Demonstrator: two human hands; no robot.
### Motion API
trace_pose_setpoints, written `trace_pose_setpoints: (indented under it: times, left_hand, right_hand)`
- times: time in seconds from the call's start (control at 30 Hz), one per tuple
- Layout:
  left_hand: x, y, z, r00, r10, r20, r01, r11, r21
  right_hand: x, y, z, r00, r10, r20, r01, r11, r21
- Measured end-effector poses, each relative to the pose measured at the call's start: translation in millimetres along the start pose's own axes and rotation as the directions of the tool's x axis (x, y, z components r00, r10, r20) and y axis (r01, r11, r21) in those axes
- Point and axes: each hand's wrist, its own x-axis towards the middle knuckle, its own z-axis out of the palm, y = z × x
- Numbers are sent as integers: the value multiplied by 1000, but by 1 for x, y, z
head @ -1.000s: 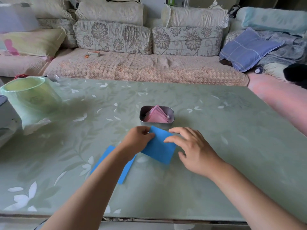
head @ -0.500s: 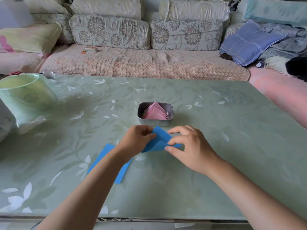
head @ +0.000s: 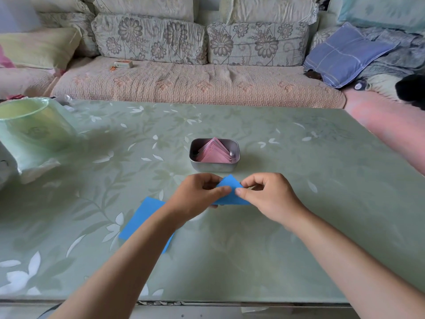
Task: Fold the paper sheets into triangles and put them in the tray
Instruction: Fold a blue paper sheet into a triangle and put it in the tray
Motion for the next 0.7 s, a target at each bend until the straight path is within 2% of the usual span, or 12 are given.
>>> trace_pose_setpoints:
  times: [0.17,0.37,0.57,0.7]
  left_hand:
    - [1,-5,2,999,26,-20,-25,999,29]
    - [1,-7,6,998,68,4,-68,998,4]
    - [3,-11,11,988,58,-142,-52,998,47]
    - [4,-12,14,979,93,-181,-85,995,52]
  right_hand:
    - [-1,-1,0,1000,10,11,-10,1000,23]
    - [-1,-2,0,993,100,57,-105,990,97]
    - [-3,-2,-1,990,82,110,-100,981,168]
    - [-2,1,1,992,57,112,-68,993,98]
